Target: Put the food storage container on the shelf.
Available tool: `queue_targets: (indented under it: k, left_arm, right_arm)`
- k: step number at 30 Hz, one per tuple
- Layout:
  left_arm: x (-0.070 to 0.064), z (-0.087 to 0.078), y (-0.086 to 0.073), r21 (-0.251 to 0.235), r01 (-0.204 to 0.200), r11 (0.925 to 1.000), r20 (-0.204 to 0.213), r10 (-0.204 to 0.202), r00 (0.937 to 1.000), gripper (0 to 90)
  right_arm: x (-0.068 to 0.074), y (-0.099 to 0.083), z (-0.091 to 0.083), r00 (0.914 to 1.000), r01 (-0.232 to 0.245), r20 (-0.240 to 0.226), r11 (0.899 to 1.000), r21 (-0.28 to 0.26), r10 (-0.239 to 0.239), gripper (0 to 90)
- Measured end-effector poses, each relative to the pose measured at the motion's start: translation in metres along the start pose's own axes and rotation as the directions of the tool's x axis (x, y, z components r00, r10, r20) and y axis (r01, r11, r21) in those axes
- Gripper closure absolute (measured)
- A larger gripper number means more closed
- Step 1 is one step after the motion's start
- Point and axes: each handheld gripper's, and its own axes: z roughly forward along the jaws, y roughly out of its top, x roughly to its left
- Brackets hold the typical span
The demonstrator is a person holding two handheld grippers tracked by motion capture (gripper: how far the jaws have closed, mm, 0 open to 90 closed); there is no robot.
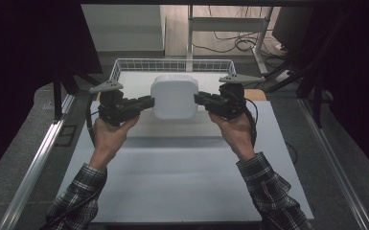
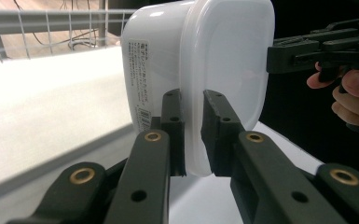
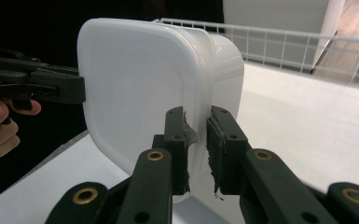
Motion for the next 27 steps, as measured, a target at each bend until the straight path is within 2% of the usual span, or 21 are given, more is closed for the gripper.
queue_targets:
  k: [5, 15, 27]
  left_arm:
    - [0.006, 0.005, 0.009, 0.001, 0.006, 1.0000, 0.005, -0.006, 1.0000, 80.2]
    - [0.024, 0.020, 0.021, 0.018, 0.038, 0.9991, 0.001, -0.038, 0.9993, 80.1]
    - [0.034, 0.030, 0.024, 0.037, 0.079, 0.9962, -0.018, -0.078, 0.9968, 79.3]
  right_arm:
    - [-0.005, 0.009, 0.003, 1.0000, -0.002, 0.006, 1.000, -0.003, 0.002, 77.6]
    - [-0.021, 0.022, 0.021, 0.9994, -0.028, 0.022, 1.000, 0.008, 0.028, 77.1]
    - [-0.033, 0.026, 0.038, 0.9976, -0.061, 0.034, 0.998, 0.031, 0.060, 75.7]
